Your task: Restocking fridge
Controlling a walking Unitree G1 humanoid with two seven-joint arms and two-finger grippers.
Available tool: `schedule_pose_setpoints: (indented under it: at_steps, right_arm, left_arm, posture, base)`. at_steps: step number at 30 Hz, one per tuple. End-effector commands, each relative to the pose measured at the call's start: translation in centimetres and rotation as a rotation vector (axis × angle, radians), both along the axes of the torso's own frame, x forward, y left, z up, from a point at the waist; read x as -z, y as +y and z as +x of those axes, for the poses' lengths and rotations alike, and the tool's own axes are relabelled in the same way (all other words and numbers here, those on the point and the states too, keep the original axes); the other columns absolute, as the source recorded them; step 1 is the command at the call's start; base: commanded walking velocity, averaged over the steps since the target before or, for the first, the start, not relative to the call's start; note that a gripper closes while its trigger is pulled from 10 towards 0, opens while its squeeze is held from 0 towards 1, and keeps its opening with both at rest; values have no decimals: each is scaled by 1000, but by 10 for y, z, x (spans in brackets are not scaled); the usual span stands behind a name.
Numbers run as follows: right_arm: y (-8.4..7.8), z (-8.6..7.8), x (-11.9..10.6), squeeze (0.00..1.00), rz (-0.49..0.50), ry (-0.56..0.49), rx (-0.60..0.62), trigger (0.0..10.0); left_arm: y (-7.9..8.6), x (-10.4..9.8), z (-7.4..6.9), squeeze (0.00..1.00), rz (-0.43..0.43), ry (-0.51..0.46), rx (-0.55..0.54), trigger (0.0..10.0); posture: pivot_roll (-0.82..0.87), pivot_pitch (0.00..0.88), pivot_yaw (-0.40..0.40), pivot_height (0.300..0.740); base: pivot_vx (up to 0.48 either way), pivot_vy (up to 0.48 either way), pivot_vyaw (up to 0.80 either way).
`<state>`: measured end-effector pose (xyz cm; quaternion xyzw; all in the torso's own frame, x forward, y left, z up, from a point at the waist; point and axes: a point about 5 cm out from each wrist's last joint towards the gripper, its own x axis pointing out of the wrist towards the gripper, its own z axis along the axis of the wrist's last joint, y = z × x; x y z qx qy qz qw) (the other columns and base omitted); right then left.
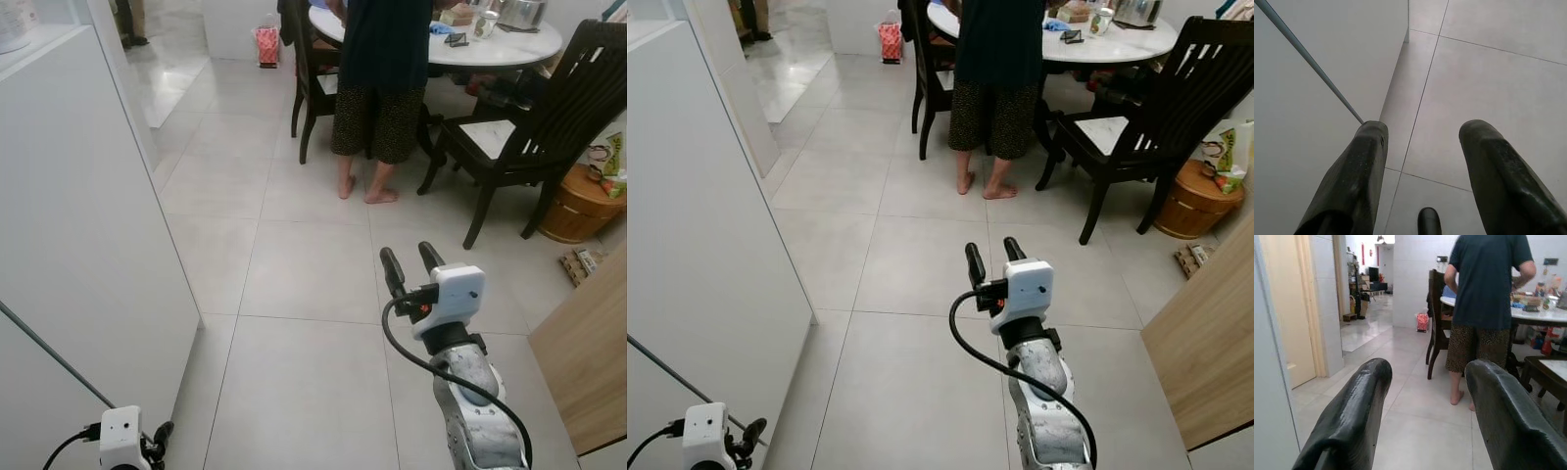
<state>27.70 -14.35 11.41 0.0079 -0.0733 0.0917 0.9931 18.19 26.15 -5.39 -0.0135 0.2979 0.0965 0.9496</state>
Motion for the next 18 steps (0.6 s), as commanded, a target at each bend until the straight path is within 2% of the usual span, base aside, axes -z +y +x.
schedule_pose_setpoints:
  at_steps: [1, 3, 5, 6, 9, 12, 15, 16, 18]
  right_arm:
    - [-20, 5, 7, 0, 44, 50, 78, 10000]
    - [-42, 5, 22, 0, 87, 110, 138, 10000]
    - [-42, 5, 22, 0, 87, 110, 138, 10000]
    - [-58, 4, 43, 0, 68, 196, 172, 10000]
    - [-71, -2, 71, 0, 66, 319, 214, 10000]
    - [-74, -14, 105, 0, 55, 481, 228, 10000]
    - [-67, -37, 142, 0, -20, 699, 201, 10000]
    - [-67, -37, 142, 0, -20, 699, 201, 10000]
    - [-61, -69, 174, 0, -86, 916, 192, 10000]
  left_arm:
    - [0, 2, -3, 0, 6, 19, 5, 10000]
    - [1, 4, -6, 0, 7, 37, -8, 10000]
    - [1, 4, -6, 0, 7, 37, -8, 10000]
    - [1, 4, -7, 0, 5, 35, -20, 10000]
    - [1, 4, -7, 0, -3, 24, -36, 10000]
    - [-1, 4, -6, 0, -13, 8, -39, 10000]
    - [-6, 1, -1, 0, -24, -39, -35, 10000]
    - [-6, 1, -1, 0, -24, -39, -35, 10000]
    - [-9, -9, 12, 0, -24, -128, -21, 10000]
  posture:
    - [-137, 0, -17, 740]
    - [-134, 0, -22, 740]
    - [-134, 0, -22, 740]
    - [-128, 0, -26, 740]
    - [-125, 0, -30, 740]
    - [-122, 0, -34, 740]
    - [-118, 0, -41, 740]
    - [-118, 0, -41, 740]
    - [-102, 0, -52, 740]
  base:
    - [0, 0, 0]
    - [0, 0, 0]
    - [0, 0, 0]
    - [0, 0, 0]
    - [0, 0, 0]
    - [0, 0, 0]
    - [0, 0, 0]
    - [0, 0, 0]
    - [0, 0, 0]
